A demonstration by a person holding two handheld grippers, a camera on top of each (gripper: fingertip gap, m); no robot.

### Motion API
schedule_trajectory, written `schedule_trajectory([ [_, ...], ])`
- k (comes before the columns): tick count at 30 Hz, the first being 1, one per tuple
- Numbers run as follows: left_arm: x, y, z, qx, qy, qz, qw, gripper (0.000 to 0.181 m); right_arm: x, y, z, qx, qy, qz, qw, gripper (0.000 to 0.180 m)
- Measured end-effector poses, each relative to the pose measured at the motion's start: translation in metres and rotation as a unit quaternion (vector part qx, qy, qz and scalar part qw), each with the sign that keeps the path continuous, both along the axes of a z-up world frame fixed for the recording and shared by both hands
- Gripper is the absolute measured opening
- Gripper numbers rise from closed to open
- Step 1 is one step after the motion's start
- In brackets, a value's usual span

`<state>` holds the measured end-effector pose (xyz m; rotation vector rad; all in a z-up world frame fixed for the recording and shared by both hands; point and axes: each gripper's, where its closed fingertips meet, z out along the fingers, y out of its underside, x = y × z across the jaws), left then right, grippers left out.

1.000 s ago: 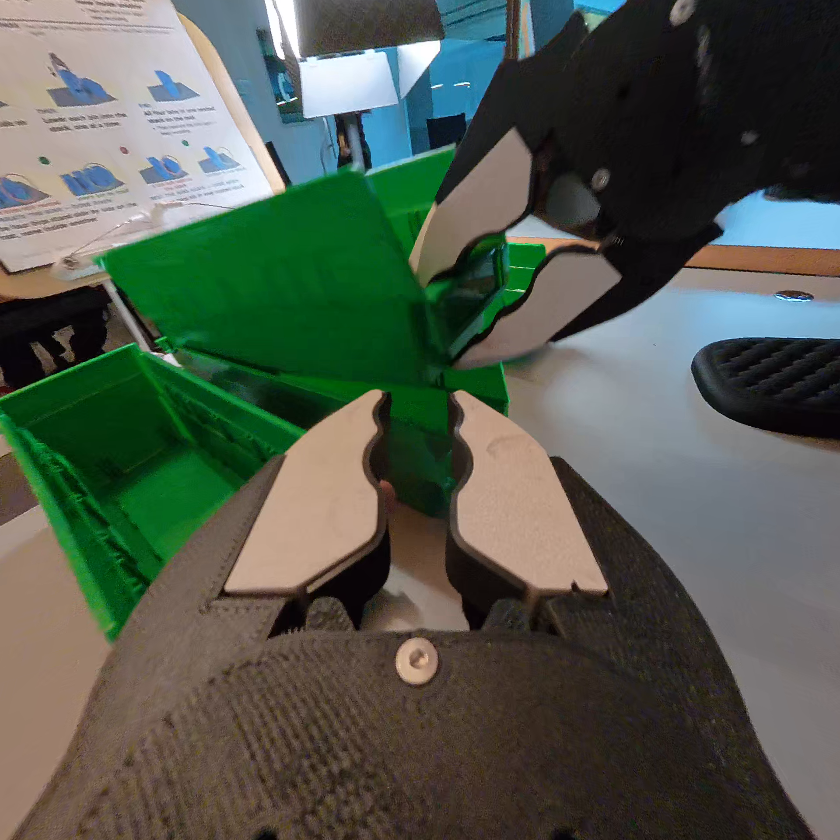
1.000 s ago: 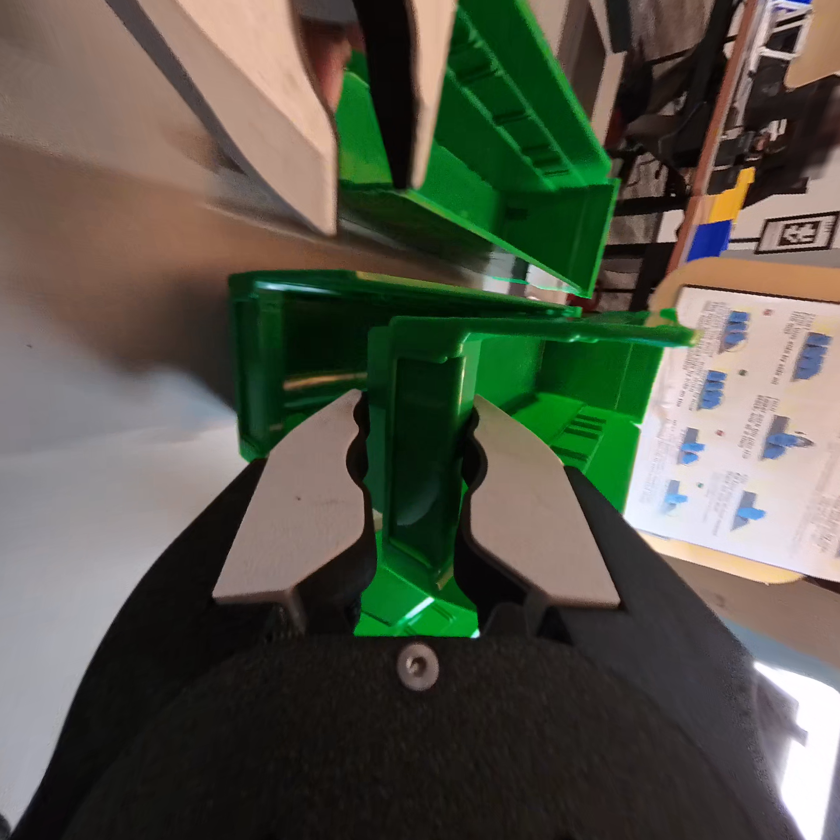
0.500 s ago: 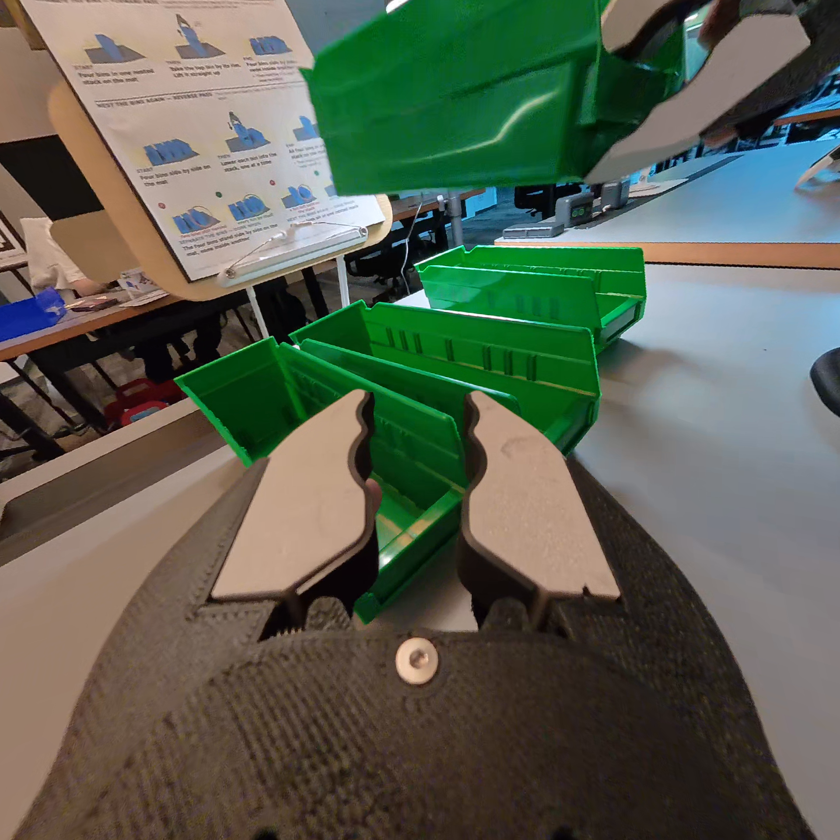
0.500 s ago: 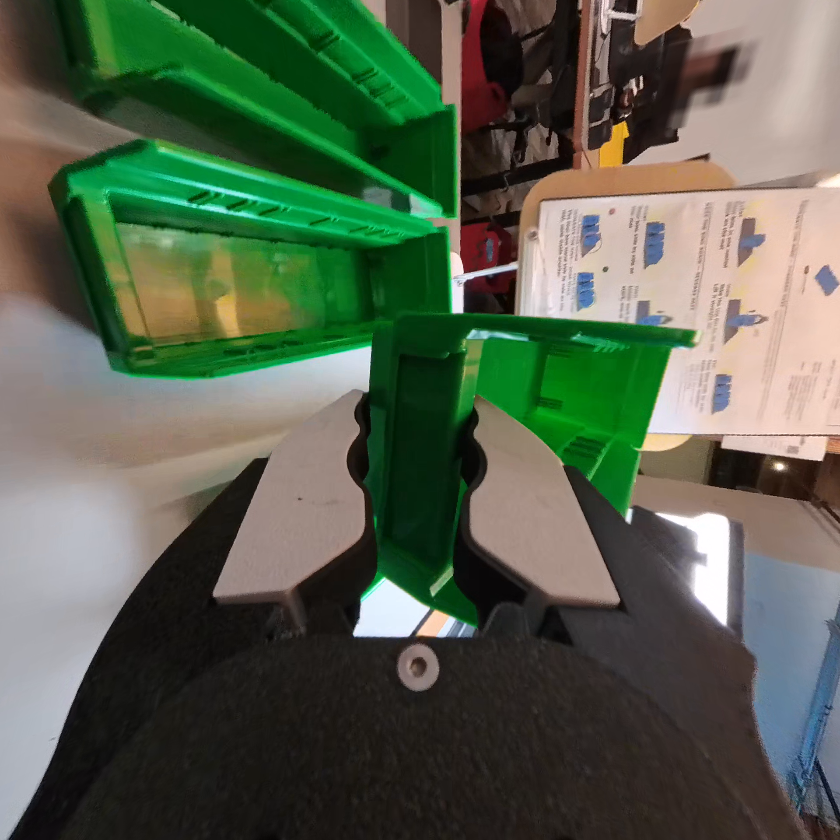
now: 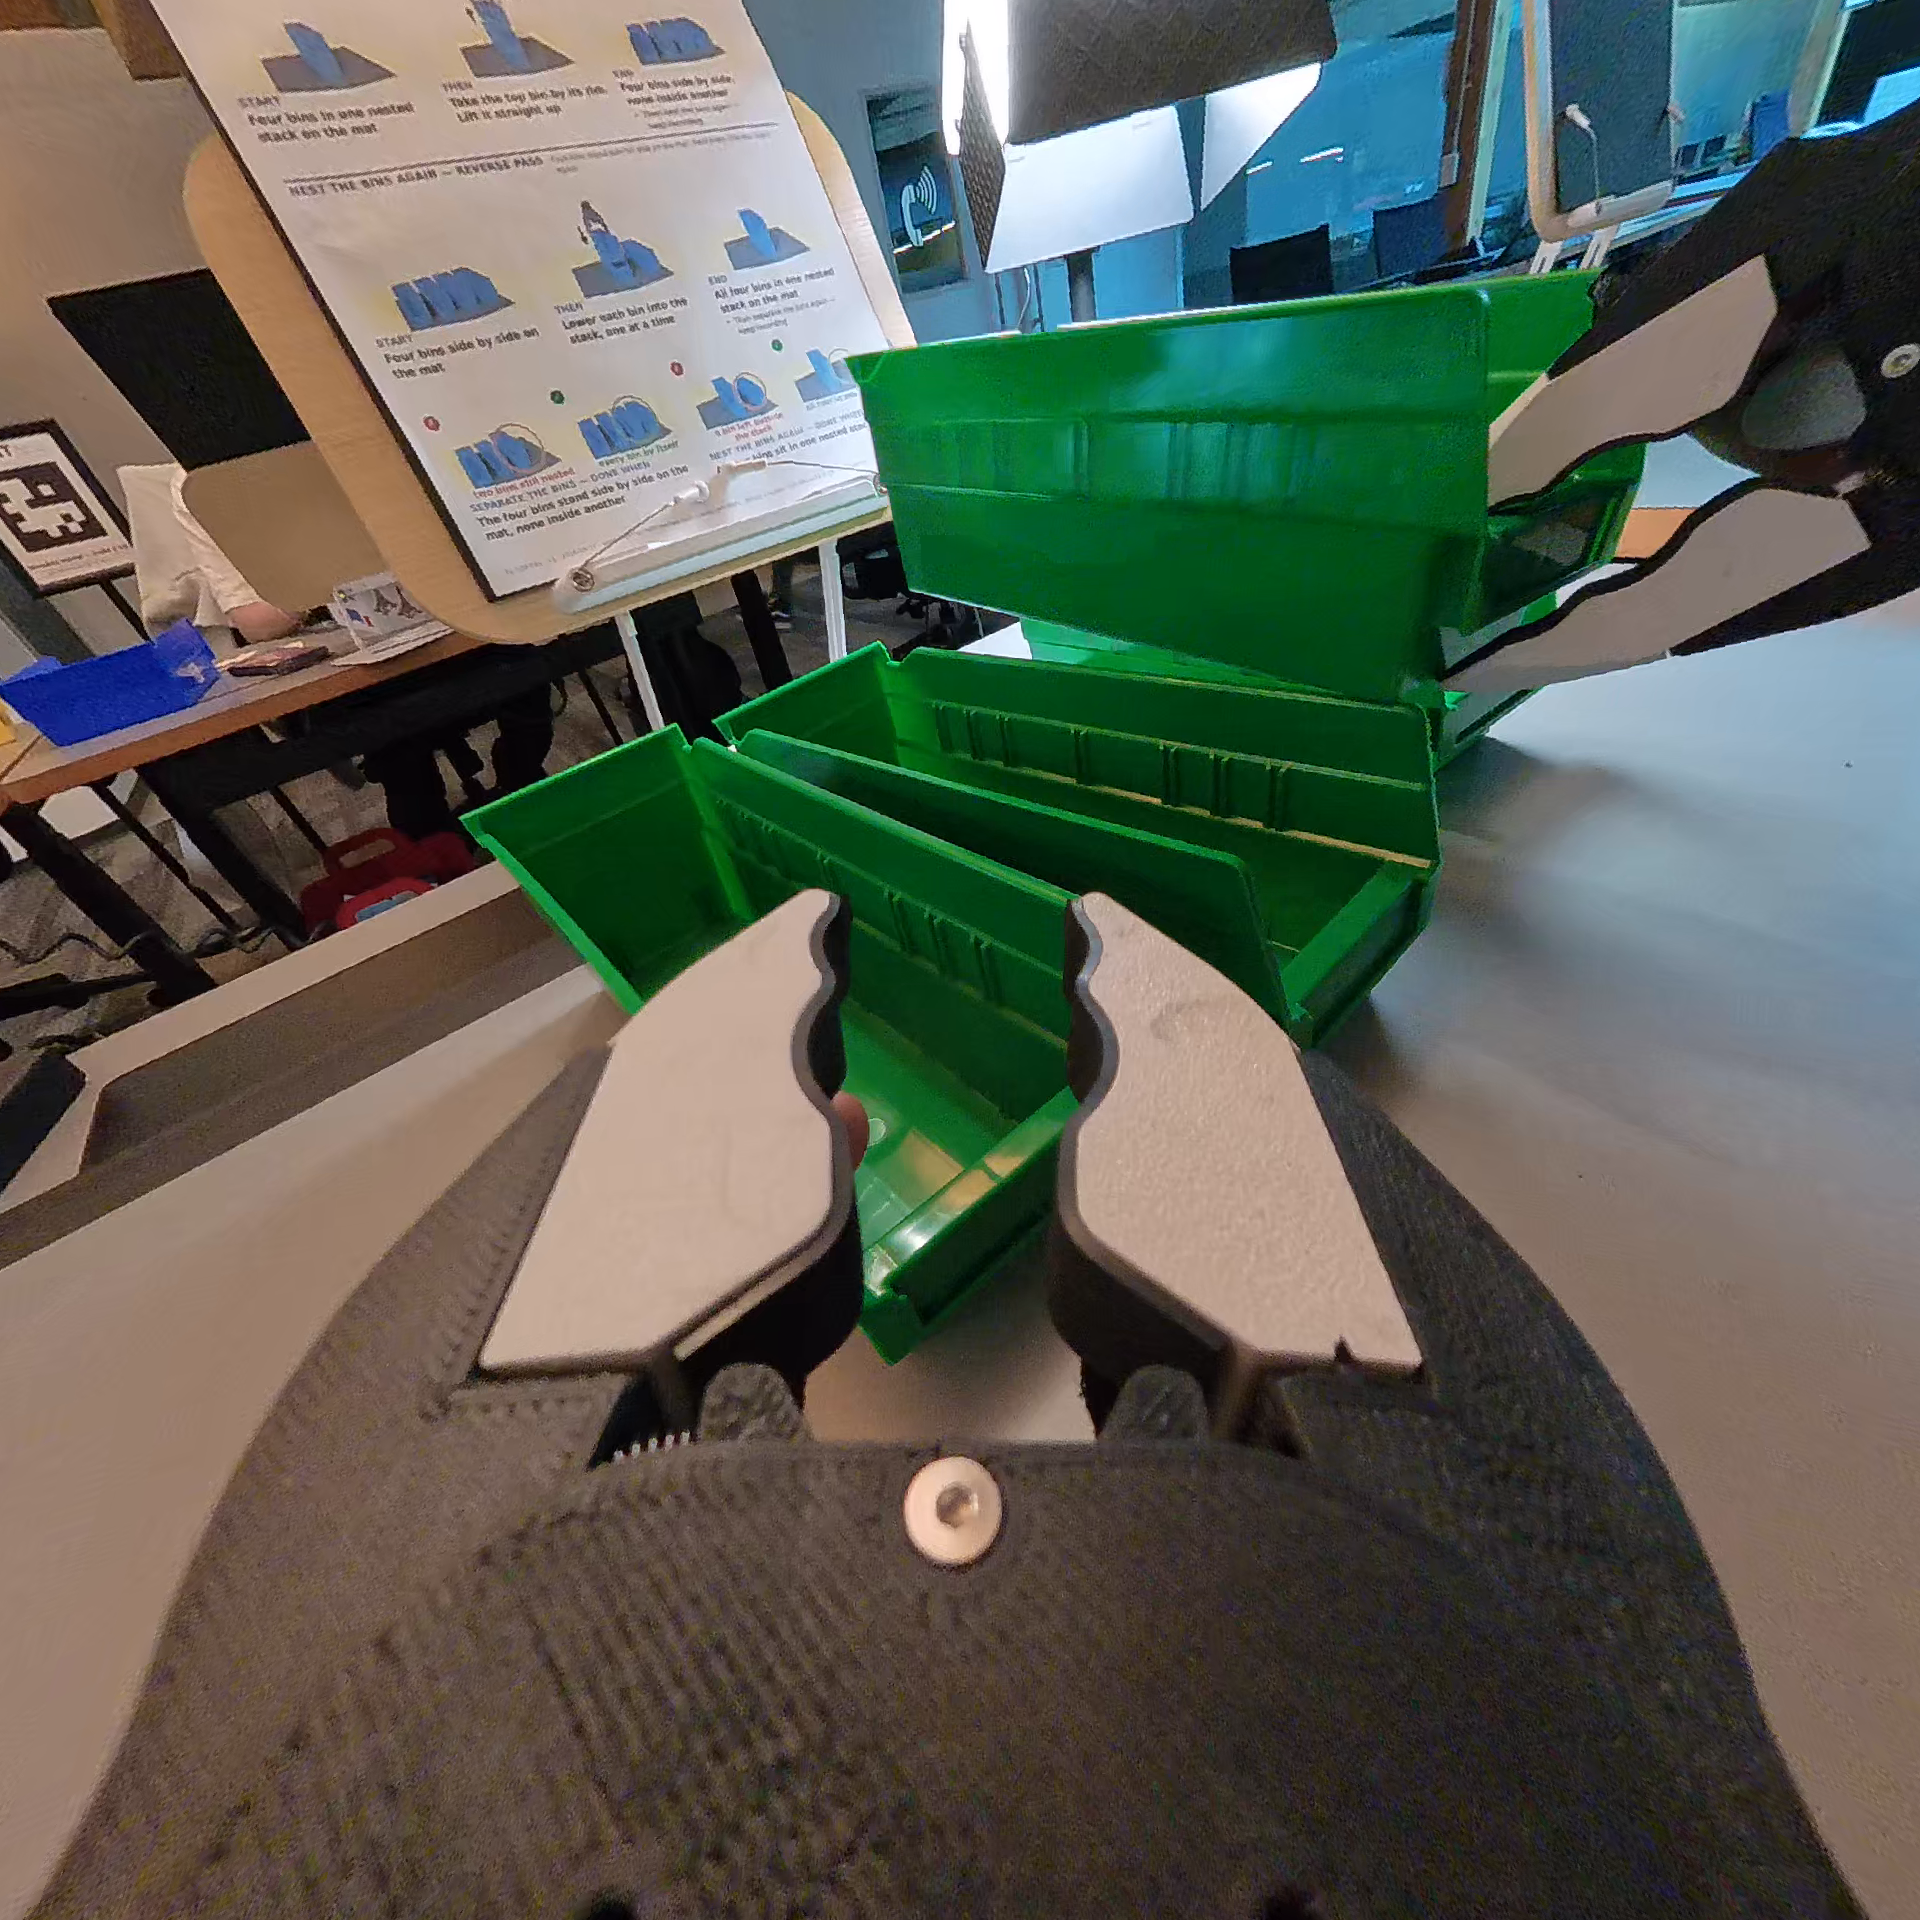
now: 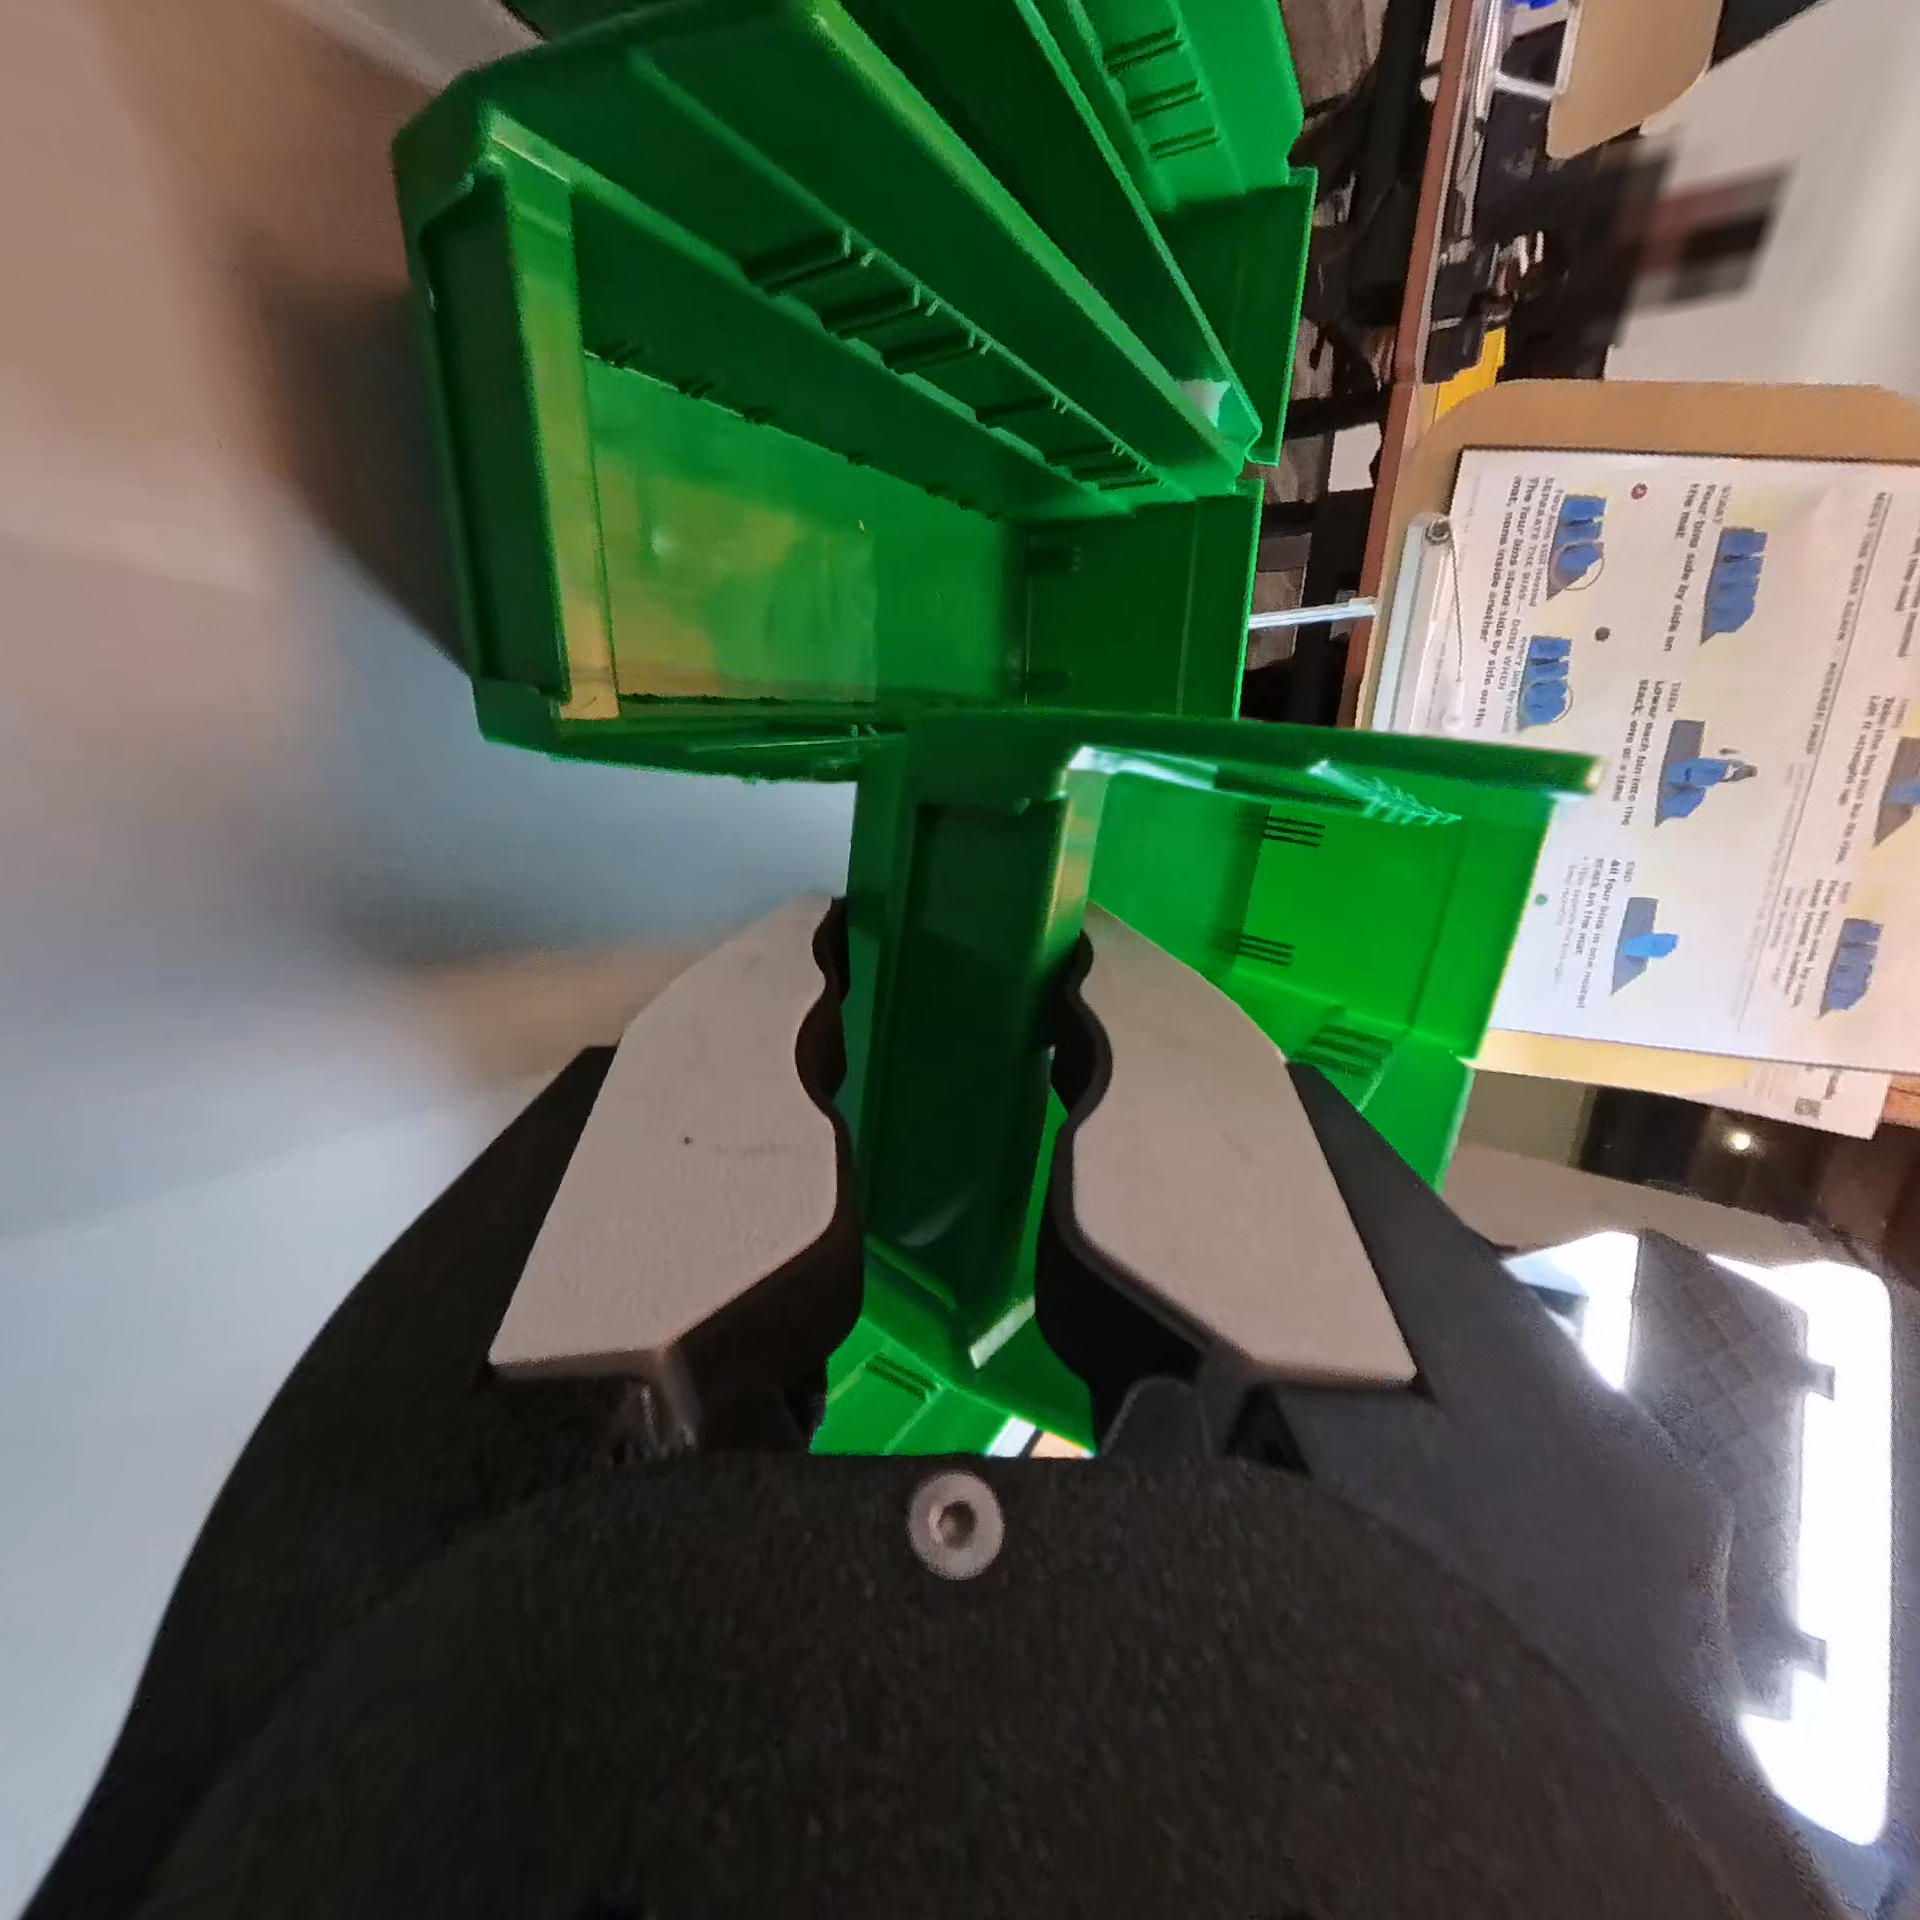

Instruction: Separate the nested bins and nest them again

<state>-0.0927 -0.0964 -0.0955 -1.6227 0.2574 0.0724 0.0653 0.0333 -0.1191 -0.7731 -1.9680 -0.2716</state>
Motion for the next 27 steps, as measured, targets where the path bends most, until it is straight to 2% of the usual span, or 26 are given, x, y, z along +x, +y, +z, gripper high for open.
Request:
schedule_trajectory([
  [6, -0.002, -0.002, 0.0, 0.001, -0.001, 0.003, 1.0, 0.039, 0.016, 0.004, -0.011, -0.036, -0.051, 0.014, 0.998, 0.037],
  [13, -0.005, -0.002, 0.0, 0.001, -0.005, 0.005, 1.0, 0.039, 0.011, 0.006, -0.07, -0.005, -0.081, -0.014, 0.997, 0.038],
  [18, -0.008, -0.002, -0.001, -0.001, -0.004, 0.011, 1.0, 0.039, 0.001, 0.02, -0.096, 0.004, -0.079, -0.057, 0.995, 0.037],
  [27, -0.022, -0.002, -0.002, -0.002, 0.017, 0.035, 0.999, 0.039, -0.008, 0.037, -0.102, -0.042, -0.063, -0.139, 0.987, 0.035],
])
